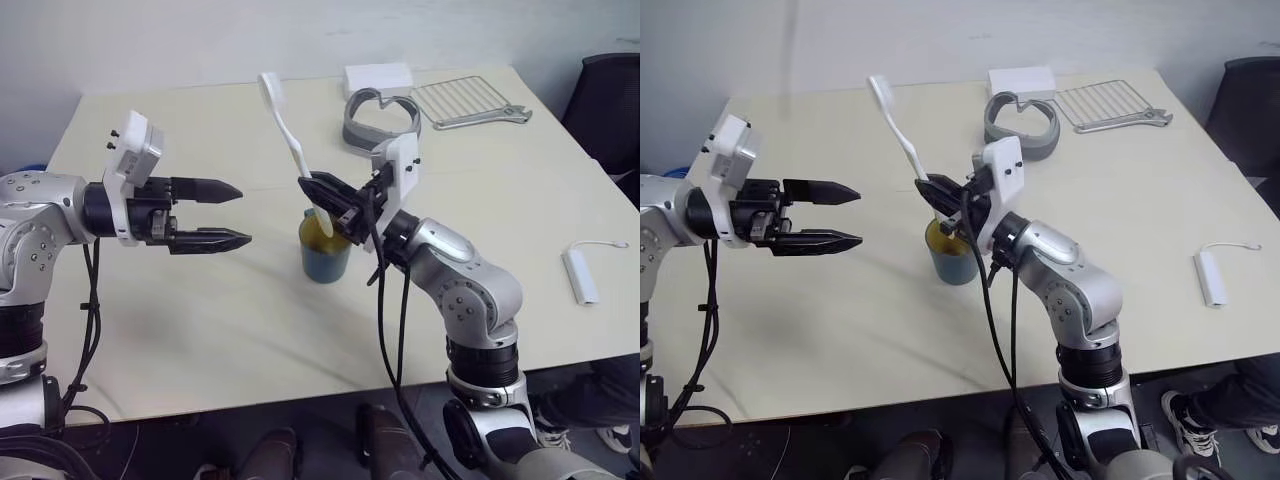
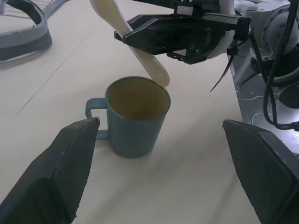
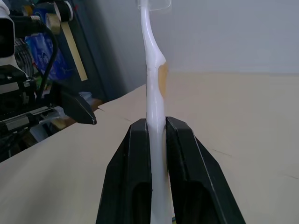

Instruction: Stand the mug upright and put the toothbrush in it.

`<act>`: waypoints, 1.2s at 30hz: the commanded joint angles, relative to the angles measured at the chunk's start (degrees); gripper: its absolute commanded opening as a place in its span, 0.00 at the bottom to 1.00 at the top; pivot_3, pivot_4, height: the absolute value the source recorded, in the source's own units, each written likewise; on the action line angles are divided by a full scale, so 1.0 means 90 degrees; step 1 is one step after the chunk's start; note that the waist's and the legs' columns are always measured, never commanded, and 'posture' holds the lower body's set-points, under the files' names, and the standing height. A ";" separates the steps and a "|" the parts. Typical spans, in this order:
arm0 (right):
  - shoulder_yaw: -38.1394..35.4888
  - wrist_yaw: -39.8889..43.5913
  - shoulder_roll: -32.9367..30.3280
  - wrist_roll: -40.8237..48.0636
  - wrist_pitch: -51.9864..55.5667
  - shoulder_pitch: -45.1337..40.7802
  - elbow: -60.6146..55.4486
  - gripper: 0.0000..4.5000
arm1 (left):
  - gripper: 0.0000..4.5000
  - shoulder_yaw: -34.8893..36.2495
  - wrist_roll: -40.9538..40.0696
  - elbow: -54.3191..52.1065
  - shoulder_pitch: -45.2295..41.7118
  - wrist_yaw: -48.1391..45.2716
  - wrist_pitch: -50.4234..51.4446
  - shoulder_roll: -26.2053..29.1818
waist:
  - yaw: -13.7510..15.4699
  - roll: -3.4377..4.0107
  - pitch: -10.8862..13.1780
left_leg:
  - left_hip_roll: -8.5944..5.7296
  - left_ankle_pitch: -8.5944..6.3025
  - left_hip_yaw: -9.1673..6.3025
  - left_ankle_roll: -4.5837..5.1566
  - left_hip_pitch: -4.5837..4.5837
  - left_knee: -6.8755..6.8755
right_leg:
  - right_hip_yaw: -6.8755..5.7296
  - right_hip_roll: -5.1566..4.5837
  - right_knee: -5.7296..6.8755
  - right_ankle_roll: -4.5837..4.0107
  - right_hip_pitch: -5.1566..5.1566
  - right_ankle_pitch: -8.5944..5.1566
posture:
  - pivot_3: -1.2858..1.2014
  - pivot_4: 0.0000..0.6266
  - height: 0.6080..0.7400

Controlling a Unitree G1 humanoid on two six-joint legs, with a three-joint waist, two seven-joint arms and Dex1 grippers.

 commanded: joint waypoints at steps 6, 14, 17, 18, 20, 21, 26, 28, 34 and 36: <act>0.0318 0.0063 0.0068 -0.0457 -0.0956 0.0067 0.0351 0.03 | 1.00 0.0062 -0.0065 -0.0179 -0.0236 0.0022 -0.0026 0.0060 | -0.0084 0.0000 0.0000 | -0.0001 0.0000 0.0001 0.0000 0.0004 -0.0013 | -0.0001 0.0003 0.0000 0.0000 -0.0014 0.0000 | 0.52 0.24 1.00; 0.0411 0.0166 -0.0009 -0.0381 -0.0896 0.0493 0.0095 0.60 | 1.00 -0.0011 -0.0006 -0.0148 -0.0271 0.0057 -0.0118 -0.0031 | -0.0172 0.0000 0.0000 | 0.0001 0.0000 -0.0001 0.0000 0.0005 -0.0021 | -0.0003 0.0003 0.0001 0.0000 -0.0016 0.0000 | 0.52 0.24 1.00; 0.0066 0.0151 -0.0382 -0.0101 -0.0541 0.0525 -0.0461 0.83 | 1.00 -0.0059 0.0018 -0.0147 -0.0286 0.0071 -0.0163 -0.0075 | -0.0166 0.0000 0.0000 | 0.0001 0.0000 -0.0001 0.0000 0.0005 -0.0022 | -0.0003 0.0003 0.0001 0.0000 -0.0018 0.0000 | 0.52 0.24 1.00; -0.0045 0.0142 -0.0508 -0.0002 -0.0426 0.0513 -0.0603 0.90 | 1.00 -0.0071 0.0025 -0.0143 -0.0283 0.0071 -0.0179 -0.0084 | -0.0161 0.0000 0.0000 | 0.0001 0.0000 0.0000 0.0000 0.0004 -0.0021 | -0.0003 0.0002 0.0000 0.0000 -0.0017 0.0000 | 0.52 0.24 1.00; -0.0375 0.0197 -0.0915 0.0252 -0.0124 0.0413 -0.0869 0.99 | 1.00 -0.0103 0.0053 -0.0097 -0.0294 0.0060 -0.0238 -0.0105 | -0.0138 0.0000 0.0000 | -0.0001 0.0000 -0.0001 0.0001 0.0004 -0.0019 | -0.0003 0.0001 -0.0002 0.0000 -0.0015 0.0000 | 0.52 0.24 1.00; -0.0507 0.0248 -0.1136 0.0382 0.0048 0.0359 -0.0974 0.99 | 1.00 -0.0114 0.0061 -0.0076 -0.0301 0.0056 -0.0259 -0.0112 | -0.0131 0.0000 0.0000 | -0.0002 -0.0001 -0.0001 0.0001 0.0004 -0.0019 | -0.0003 0.0001 -0.0007 0.0000 -0.0012 0.0000 | 0.52 0.24 1.00; -0.1583 0.2218 -0.3987 0.1666 0.1266 0.0473 -0.1327 0.99 | 1.00 -0.0138 0.0111 0.0015 -0.0216 -0.0158 -0.0452 0.0012 | -0.0019 0.0002 0.0002 | -0.0005 -0.0005 0.0001 0.0010 0.0002 -0.0024 | 0.0001 0.0000 -0.0046 0.0000 -0.0004 0.0000 | 0.52 0.24 1.00; -0.2044 0.3691 -0.5608 0.1712 0.1214 0.1135 -0.1160 0.99 | 1.00 -0.0137 0.0185 0.0117 -0.0151 -0.0342 -0.0587 0.0156 | 0.0097 0.0002 0.0003 | -0.0005 -0.0011 0.0001 0.0022 -0.0002 -0.0025 | -0.0002 -0.0001 -0.0056 0.0000 -0.0003 0.0000 | 0.52 0.24 1.00; -0.3012 0.5661 -0.7694 0.1202 0.0445 0.2249 0.0463 0.99 | 1.00 -0.0022 0.0313 0.0433 0.0011 -0.0895 -0.0896 0.0624 | 0.0107 -0.0012 0.0003 | 0.0000 -0.0026 0.0050 0.0047 0.0010 -0.0013 | 0.0012 -0.0004 -0.0068 0.0005 0.0016 0.0006 | 0.52 0.24 1.00; -0.3026 0.5803 -0.7778 0.1232 0.0346 0.2229 0.0633 0.99 | 1.00 -0.0012 0.0339 0.0513 0.0036 -0.0961 -0.0952 0.0694 | 0.0111 -0.0011 0.0003 | 0.0002 -0.0025 0.0059 0.0048 0.0021 -0.0012 | 0.0025 -0.0002 -0.0067 0.0004 0.0020 0.0013 | 0.52 0.24 1.00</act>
